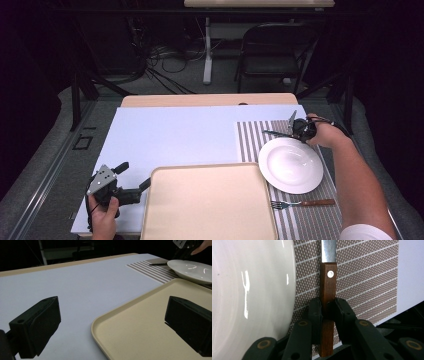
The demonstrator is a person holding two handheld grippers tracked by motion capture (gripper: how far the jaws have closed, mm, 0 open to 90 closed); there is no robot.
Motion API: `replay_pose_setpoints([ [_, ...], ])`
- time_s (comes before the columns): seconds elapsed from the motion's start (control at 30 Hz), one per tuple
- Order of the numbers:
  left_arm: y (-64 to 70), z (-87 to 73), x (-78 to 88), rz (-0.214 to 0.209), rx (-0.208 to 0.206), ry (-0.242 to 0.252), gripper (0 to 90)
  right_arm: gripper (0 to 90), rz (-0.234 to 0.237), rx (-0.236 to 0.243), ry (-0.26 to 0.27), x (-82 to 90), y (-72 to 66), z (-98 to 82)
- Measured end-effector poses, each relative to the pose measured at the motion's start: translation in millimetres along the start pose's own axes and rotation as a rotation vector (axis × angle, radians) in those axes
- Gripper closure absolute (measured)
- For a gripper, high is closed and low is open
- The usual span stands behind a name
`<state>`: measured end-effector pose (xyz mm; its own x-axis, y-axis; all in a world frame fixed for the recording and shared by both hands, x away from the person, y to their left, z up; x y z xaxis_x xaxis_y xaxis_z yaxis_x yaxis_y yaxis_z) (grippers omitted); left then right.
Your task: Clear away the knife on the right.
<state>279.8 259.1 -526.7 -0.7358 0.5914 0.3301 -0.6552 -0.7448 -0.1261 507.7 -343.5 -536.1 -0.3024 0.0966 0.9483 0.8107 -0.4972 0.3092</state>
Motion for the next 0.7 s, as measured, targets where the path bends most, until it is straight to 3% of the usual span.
replay_pose_setpoints([
  [0.03, -0.1, 0.0, -0.1, 0.000, 0.000, 0.000, 0.4, 76.4, -0.024, 0.002, 0.002, 0.6, -0.3, -0.3],
  [0.1, -0.2, -0.1, -0.2, 0.001, -0.001, 0.000, 0.4, 76.5, -0.002, -0.006, 0.012, -0.2, 0.2, -1.3],
  [0.43, -0.7, -0.3, 0.1, 0.003, 0.003, 0.003, 0.4, 76.6, -0.016, -0.017, 0.031, -0.3, -0.9, -2.8],
  [0.5, -0.7, -0.3, 0.0, 0.004, 0.004, 0.001, 0.4, 76.7, -0.012, -0.007, 0.001, 1.7, -0.2, -2.1],
  [0.53, -0.7, -0.3, -0.1, 0.004, 0.005, 0.001, 0.4, 76.6, -0.028, -0.017, 0.024, 0.6, -1.1, -2.8],
  [0.7, -1.2, -0.3, 0.4, 0.003, 0.004, -0.003, 0.4, 76.7, -0.017, -0.016, 0.028, 0.9, -0.4, -3.4],
])
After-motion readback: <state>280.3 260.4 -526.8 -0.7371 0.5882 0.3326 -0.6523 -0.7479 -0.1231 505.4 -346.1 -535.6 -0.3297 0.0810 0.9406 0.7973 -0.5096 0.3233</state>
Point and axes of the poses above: each handheld gripper's, and its own axes: x roughly backward along the jaws, z roughly out of its top, y roughly to its right, the point moved 1 cm from there along -x, roughly forward along the jaws, and after that the axes turned 13 degrees about -x, right-handed, at the moved point
